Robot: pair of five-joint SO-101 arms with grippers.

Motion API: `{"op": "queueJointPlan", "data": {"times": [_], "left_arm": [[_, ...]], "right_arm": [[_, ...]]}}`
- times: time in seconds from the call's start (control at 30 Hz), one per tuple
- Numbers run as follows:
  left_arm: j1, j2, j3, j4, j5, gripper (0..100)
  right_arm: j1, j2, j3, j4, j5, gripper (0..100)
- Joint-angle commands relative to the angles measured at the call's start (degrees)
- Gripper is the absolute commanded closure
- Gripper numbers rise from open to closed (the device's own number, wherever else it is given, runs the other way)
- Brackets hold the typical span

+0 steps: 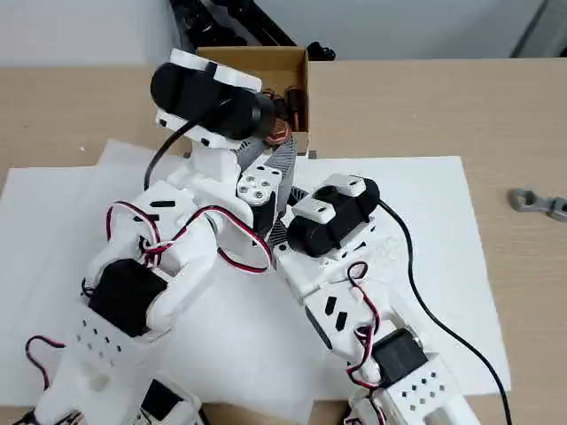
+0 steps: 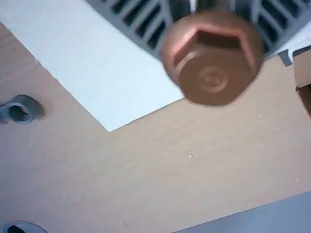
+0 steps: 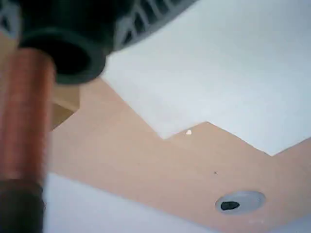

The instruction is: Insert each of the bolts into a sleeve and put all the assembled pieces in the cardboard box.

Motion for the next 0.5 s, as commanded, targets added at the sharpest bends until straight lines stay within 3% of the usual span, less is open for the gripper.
{"op": "queueJointPlan", "data": {"times": [0.0,0.47], "left_arm": [[0.1,-0.7,-0.3,0.7,0.2,99],[0.1,-0.6,-3.2,6.7,0.1,99]], "right_arm": [[0.0,-0.1,-0.9,-1.3,-0.4,99.5],[0.0,-0.1,-0.9,-1.3,-0.4,99.5]]}}
